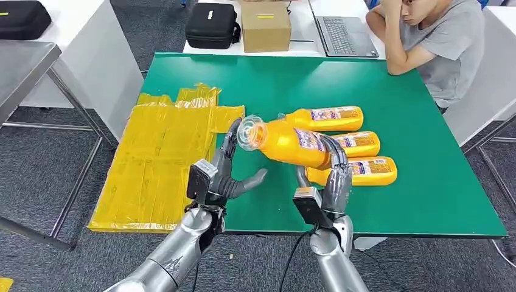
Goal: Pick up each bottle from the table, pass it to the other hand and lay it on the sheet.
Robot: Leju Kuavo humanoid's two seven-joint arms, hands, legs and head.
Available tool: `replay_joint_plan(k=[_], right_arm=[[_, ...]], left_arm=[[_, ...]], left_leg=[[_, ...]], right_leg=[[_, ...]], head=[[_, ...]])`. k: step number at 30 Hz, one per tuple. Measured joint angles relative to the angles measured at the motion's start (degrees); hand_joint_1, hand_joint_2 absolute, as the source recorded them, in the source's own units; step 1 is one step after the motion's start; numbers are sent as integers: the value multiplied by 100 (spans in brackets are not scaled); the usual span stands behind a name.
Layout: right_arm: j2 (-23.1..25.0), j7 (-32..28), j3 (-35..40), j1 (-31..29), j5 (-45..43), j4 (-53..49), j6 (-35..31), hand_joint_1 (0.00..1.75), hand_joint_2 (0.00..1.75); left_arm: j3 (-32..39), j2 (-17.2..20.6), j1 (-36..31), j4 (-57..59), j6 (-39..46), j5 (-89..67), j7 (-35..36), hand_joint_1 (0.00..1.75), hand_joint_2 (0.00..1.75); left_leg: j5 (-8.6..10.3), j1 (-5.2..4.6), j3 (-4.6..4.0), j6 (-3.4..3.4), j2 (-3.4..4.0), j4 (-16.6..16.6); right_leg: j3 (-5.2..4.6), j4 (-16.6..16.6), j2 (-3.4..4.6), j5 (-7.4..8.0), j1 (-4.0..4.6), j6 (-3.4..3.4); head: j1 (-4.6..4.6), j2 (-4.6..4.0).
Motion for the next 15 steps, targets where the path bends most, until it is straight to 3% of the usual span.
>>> replay_joint_plan(k=[15], right_arm=[[171,0,-85,-214,529,48,-2,175,175]], left_arm=[[-267,-223,-214,24,-1030,612,260,0,175]], left_leg=[[0,0,0,0,-1,1]], right_leg=[[-1,0,-1,0,0,0]], head=[[-2,0]])
